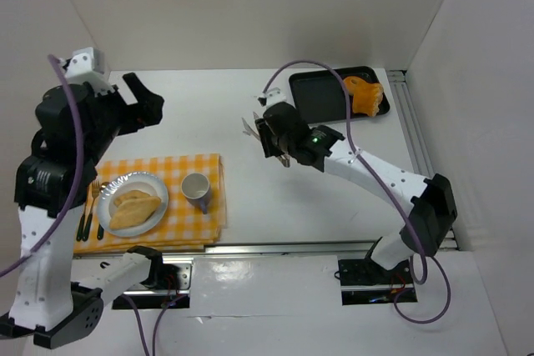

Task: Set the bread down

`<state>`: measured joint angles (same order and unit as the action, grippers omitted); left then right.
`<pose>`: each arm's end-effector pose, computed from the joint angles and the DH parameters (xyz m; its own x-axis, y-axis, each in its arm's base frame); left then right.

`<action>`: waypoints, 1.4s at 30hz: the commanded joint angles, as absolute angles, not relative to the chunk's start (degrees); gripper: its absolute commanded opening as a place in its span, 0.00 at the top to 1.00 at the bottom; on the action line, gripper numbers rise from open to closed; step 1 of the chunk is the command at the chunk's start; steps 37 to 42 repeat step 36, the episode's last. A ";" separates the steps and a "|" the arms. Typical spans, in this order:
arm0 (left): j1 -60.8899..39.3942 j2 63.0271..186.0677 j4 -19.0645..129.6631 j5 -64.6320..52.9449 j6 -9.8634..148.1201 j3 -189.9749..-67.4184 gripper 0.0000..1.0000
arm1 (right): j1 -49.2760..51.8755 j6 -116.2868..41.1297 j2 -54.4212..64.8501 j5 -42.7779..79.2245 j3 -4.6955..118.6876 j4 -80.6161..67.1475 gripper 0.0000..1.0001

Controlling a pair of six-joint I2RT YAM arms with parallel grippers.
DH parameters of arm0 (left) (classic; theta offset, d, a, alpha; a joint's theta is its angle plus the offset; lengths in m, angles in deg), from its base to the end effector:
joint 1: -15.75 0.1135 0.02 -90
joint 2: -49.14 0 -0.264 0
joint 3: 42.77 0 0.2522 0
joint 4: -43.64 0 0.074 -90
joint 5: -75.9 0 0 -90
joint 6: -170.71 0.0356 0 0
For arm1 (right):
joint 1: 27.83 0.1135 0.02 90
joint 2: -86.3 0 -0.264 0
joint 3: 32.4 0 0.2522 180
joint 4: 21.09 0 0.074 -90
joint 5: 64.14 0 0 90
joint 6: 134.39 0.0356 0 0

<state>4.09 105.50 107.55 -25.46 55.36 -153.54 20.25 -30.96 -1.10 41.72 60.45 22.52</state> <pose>0.1267 -0.0190 0.5204 -0.1495 -0.3978 -0.9052 -0.0621 0.9175 -0.3929 0.2372 0.2496 0.3343 -0.5344 -0.2608 -0.8040 -0.4607 0.8874 0.0184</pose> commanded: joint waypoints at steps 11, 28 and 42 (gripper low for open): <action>4.41 109.52 105.30 -15.07 56.19 -145.56 0.00 | 19.46 -16.46 -9.84 47.05 41.90 -7.08 0.47; 4.41 109.52 104.25 -13.31 56.19 -145.03 0.00 | -5.05 -9.68 0.15 52.59 52.57 17.64 0.00; 4.41 110.14 103.20 -12.79 56.19 -144.51 0.00 | -15.52 -10.20 5.44 45.99 39.20 15.35 0.01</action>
